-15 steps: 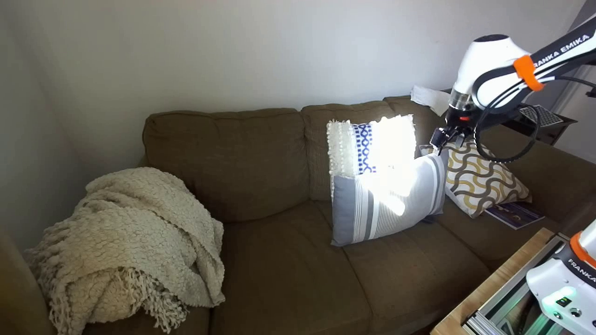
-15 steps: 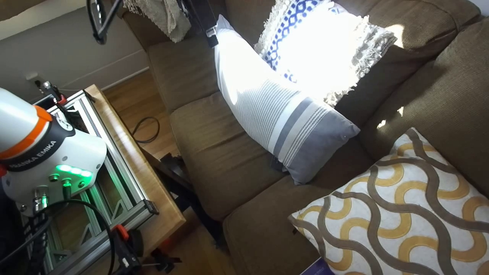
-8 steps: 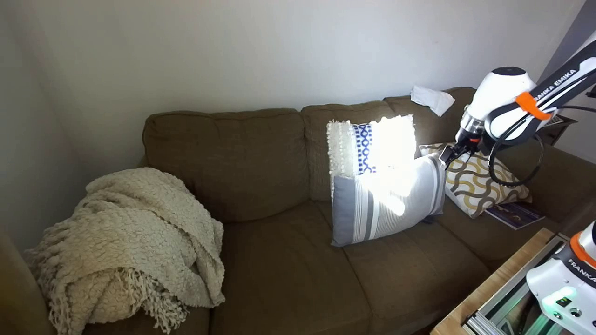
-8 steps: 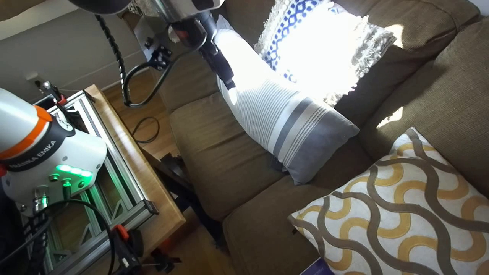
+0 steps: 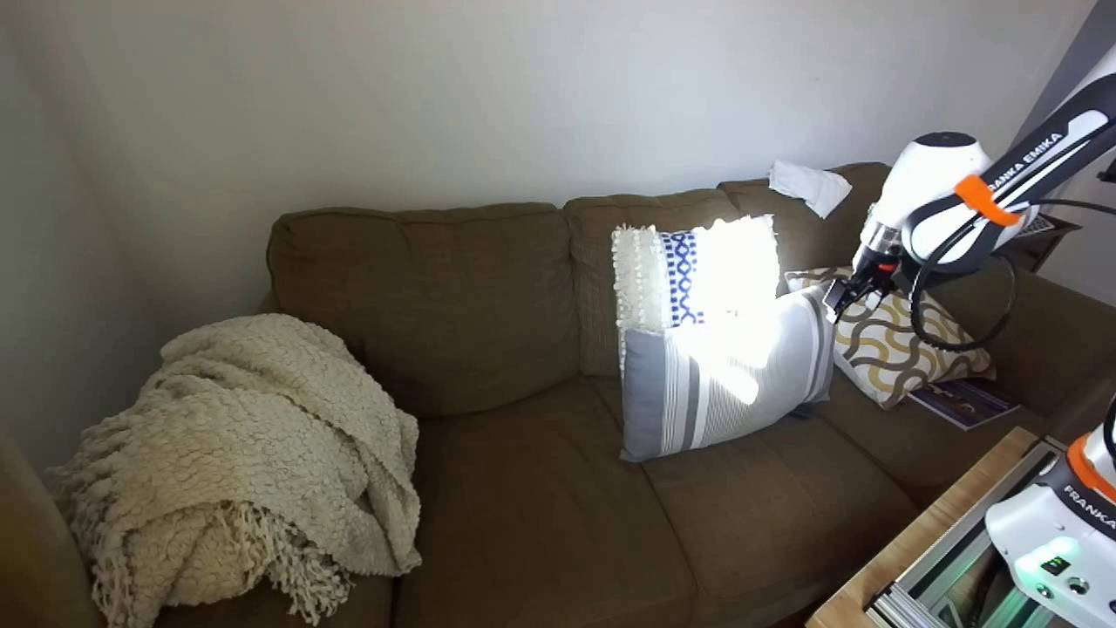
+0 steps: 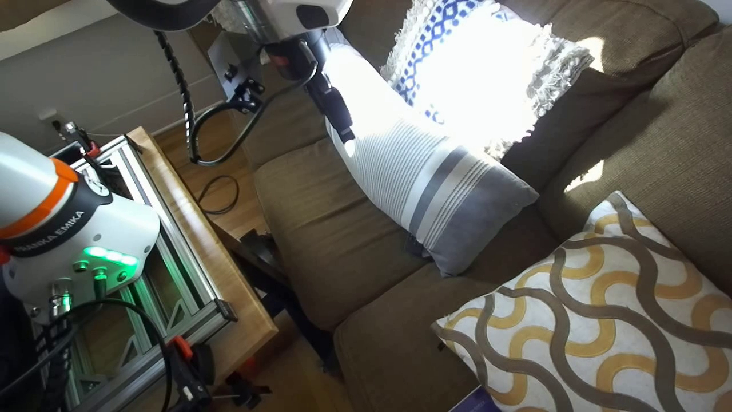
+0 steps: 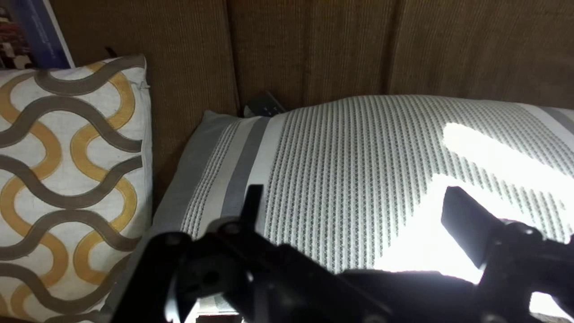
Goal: Pick up the black remote from under the gray pillow and put it on the middle seat of the couch
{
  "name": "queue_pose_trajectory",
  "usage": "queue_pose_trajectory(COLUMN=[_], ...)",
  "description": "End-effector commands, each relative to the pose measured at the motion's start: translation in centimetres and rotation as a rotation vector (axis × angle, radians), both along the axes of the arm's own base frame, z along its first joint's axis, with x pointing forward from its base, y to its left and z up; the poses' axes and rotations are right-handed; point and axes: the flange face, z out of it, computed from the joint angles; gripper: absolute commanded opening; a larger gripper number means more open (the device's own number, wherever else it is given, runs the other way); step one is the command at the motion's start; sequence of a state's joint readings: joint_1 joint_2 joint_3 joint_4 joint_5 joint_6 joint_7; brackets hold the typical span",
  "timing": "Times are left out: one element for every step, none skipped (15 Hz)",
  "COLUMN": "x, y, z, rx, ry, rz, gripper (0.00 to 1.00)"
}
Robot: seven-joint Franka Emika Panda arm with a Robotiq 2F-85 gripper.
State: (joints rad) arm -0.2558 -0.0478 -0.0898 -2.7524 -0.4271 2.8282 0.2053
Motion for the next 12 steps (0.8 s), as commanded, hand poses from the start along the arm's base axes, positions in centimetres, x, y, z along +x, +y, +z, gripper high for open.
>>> queue_pose_trajectory(x=[1.1,1.1,1.1,1.0,0.9,0.9,1.0,1.2,1.4,1.6,1.9,2.1], y=[-2.8,-4.1,-4.9,-5.8,-6.5,-6.9,-7.3,-7.6,-7.9,-8.2,-8.6,-8.9], z=[-3.8,-5.0,-6.0,-7.0,-8.2,-8.9,-9.7,-10.5,-11.2,-11.8,-12.5,-13.1], rx=[0.040,0.054,0.065,0.087,0.106,0.123,0.145,0.160,0.174,0.175,0.163,0.147], ry=[0.083,0.098,0.111,0.128,0.138,0.147,0.155,0.163,0.170,0.167,0.160,0.154], rz=[-0.003,-0.016,-0.022,-0.039,-0.045,-0.048,-0.053,-0.057,-0.062,-0.065,-0.058,-0.060], gripper=[1.00,1.00,1.00,1.00,1.00,1.00,1.00,1.00,1.00,1.00,1.00,1.00])
